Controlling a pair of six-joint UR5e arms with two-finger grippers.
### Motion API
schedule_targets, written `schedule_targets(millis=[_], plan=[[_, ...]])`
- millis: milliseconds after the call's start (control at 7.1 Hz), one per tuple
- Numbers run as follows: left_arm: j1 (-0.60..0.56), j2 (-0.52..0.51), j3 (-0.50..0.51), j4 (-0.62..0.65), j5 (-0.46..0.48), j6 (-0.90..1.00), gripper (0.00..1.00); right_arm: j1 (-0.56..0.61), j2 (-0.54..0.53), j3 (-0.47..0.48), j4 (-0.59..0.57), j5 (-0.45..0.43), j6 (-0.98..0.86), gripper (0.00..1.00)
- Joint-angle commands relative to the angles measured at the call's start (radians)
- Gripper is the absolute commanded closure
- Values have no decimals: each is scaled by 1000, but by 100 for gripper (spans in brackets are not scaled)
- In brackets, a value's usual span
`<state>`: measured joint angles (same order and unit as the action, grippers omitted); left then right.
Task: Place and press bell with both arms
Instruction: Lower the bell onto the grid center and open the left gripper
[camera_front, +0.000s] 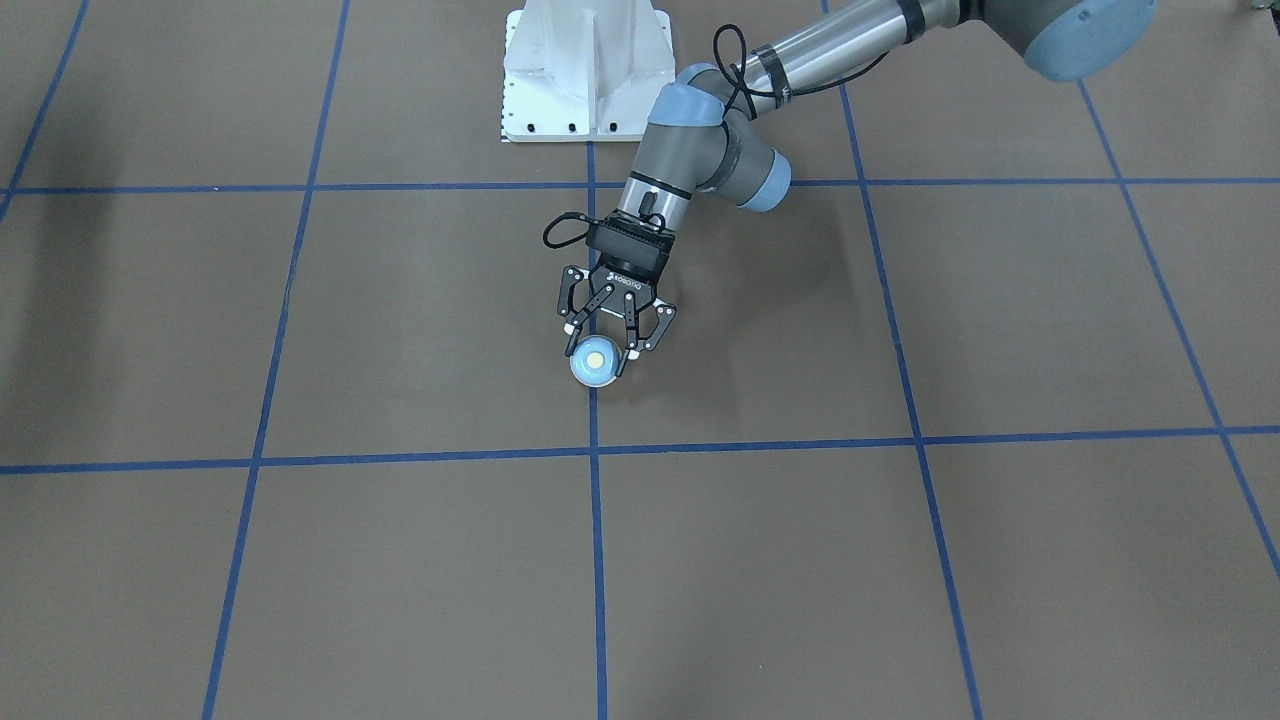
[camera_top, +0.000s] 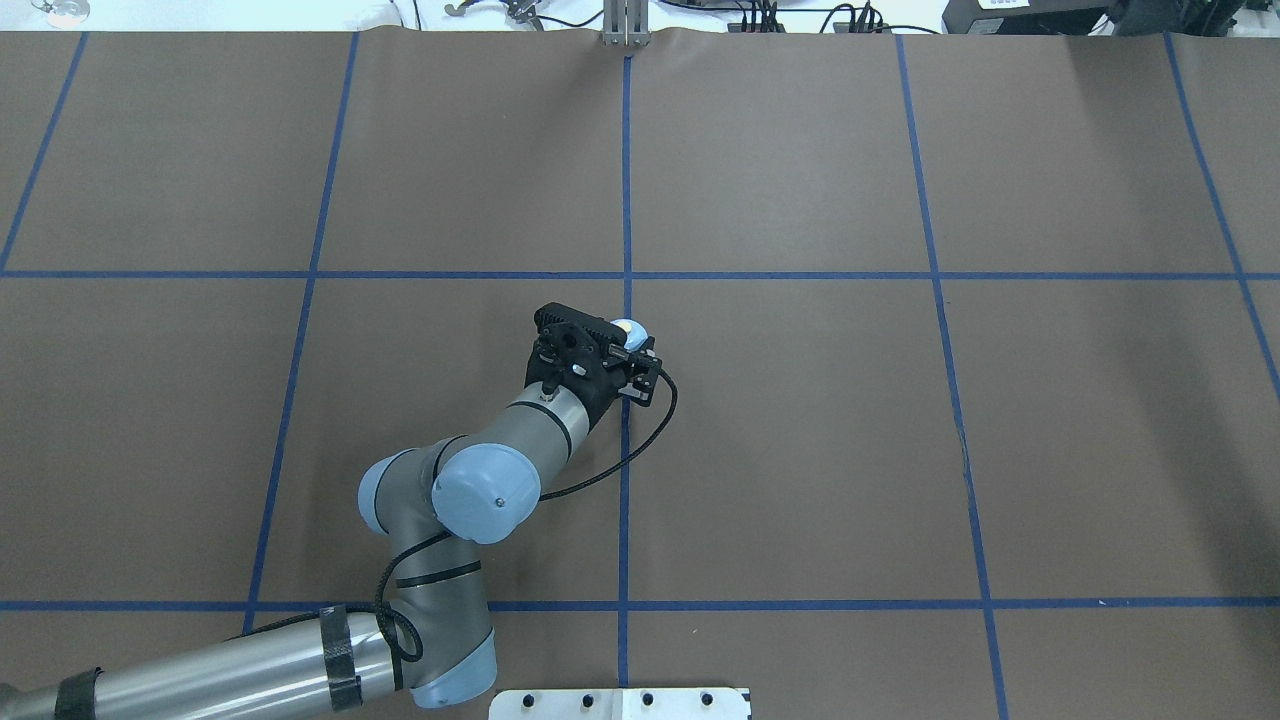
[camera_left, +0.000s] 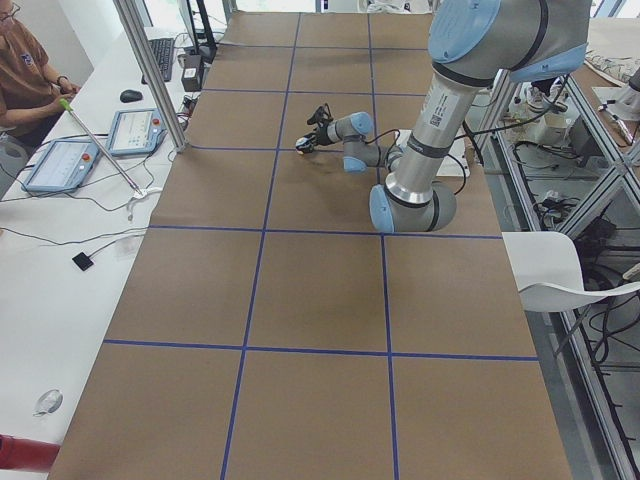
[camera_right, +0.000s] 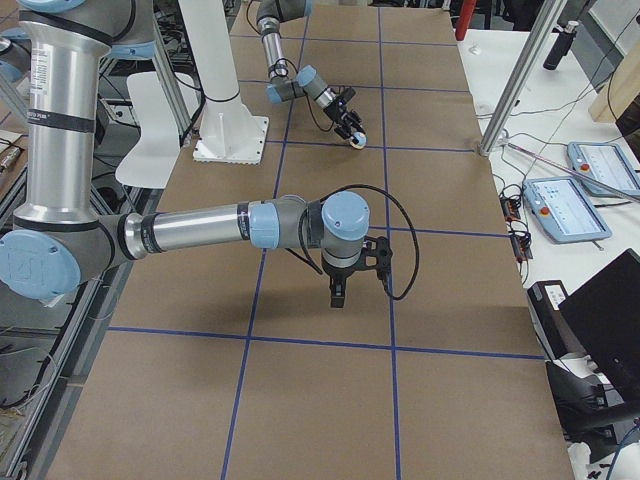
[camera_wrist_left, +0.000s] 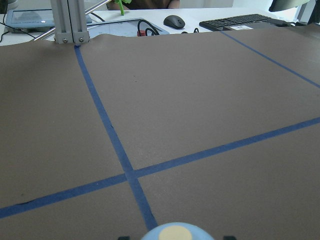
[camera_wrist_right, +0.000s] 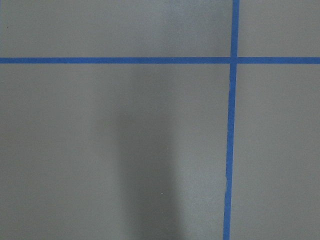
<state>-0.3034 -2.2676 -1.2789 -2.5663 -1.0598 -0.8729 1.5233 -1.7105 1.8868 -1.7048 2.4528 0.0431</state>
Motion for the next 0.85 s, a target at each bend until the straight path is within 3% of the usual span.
schedule_targets(millis=[0, 141, 423, 704], plan=[[3, -13, -2, -2, 0, -8, 29, 0, 0, 0, 1, 0, 0, 0], [1, -13, -6, -2, 0, -9, 0, 0, 3, 0, 1, 0, 0, 0], [1, -15, -14, -18, 0, -12, 0, 0, 6, 0, 1, -2, 0, 0], [-19, -13, -83, -9, -11, -12, 0, 1, 46, 8, 1, -5, 0, 0]])
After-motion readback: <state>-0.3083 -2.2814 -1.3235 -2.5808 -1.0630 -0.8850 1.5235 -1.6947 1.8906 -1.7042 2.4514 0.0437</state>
